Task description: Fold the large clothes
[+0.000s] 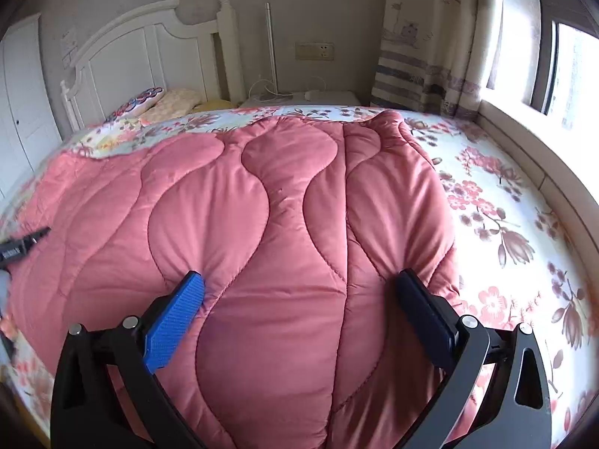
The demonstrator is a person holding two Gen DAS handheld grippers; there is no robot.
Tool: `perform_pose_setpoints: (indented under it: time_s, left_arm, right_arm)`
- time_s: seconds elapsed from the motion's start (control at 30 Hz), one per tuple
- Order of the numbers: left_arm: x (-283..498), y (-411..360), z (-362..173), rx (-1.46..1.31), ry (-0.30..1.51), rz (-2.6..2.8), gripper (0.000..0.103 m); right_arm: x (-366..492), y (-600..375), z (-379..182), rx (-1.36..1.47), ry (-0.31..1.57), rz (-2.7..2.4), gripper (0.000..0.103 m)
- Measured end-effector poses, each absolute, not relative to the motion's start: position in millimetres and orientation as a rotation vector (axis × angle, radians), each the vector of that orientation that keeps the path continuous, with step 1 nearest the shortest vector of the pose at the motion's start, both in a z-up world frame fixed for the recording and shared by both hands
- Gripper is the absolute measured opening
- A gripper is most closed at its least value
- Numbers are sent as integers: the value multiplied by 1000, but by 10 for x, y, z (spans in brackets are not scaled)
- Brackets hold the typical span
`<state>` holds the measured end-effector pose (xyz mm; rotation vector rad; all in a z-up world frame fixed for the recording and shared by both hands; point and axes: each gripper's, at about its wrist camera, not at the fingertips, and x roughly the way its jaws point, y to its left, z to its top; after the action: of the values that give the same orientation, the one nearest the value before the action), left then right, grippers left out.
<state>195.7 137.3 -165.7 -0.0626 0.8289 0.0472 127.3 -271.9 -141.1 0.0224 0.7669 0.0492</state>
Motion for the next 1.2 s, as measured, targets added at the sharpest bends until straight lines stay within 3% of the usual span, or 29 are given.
perform_pose_setpoints:
  time_s: [0.1, 0.2, 0.37, 0.53, 0.6, 0.67, 0.9, 1.07, 1.2]
  left_arm:
    - [1888, 1358, -1471, -88, 833, 130, 100]
    - [1617, 1262, -986, -156, 668, 148, 99]
    - [1534, 462, -537, -4, 567, -13, 101]
    - [1969, -430, -979, 242, 669, -103, 101]
    - [2216, -523, -1397, 311, 766, -92, 101]
    - [2222, -414, -1569, 245, 734, -144, 101]
    - [2256, -284, -1587, 190, 752, -160, 101]
    - [2225, -279, -1599, 158, 765, -185, 101]
    - [2235, -258, -1605, 145, 769, -193, 101]
  right_arm:
    - [1307, -2637, -1432, 19, 771, 41, 99]
    - [1294, -2572, -1442, 13, 774, 45, 99]
    - [1291, -2514, -1453, 7, 776, 39, 99]
    - [1283, -2497, -1444, 8, 775, 42, 99]
    - [1287, -2492, -1445, 3, 776, 48, 99]
    - [1267, -2493, -1411, 10, 781, 55, 98]
    - [1293, -2088, -975, -47, 687, 123, 98]
    - [1672, -1933, -1360, -92, 811, 119, 98]
    - [1632, -2143, -1341, -38, 800, 126, 98]
